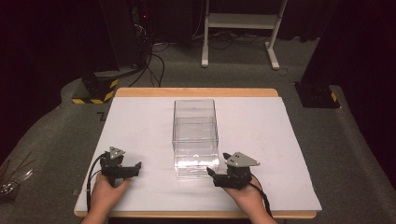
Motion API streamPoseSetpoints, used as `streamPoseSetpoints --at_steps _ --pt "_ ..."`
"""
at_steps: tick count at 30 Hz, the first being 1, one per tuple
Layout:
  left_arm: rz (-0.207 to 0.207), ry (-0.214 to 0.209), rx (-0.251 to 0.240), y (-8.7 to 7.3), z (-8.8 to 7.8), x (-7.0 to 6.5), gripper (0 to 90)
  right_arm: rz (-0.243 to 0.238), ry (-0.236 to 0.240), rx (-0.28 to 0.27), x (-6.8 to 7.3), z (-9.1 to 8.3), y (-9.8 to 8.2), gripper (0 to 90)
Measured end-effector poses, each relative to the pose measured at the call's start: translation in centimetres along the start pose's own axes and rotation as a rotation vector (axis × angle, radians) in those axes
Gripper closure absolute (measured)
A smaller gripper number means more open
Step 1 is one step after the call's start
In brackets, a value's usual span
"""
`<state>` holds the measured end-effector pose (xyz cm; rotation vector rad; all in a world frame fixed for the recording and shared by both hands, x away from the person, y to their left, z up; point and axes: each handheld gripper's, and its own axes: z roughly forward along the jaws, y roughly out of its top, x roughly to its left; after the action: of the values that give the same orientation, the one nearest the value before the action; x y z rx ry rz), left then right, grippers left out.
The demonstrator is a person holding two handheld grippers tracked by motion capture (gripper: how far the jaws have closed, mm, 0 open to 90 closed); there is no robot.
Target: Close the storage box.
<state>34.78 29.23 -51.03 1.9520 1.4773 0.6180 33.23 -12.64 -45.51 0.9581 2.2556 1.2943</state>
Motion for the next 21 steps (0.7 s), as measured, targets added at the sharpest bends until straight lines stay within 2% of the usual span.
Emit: streamPoseSetpoints --at_steps 21 --pt "0.0 0.0 0.0 0.0 0.0 0.0 0.6 0.032 -0.034 0.004 -1.8 1.9 0.7 20.0"
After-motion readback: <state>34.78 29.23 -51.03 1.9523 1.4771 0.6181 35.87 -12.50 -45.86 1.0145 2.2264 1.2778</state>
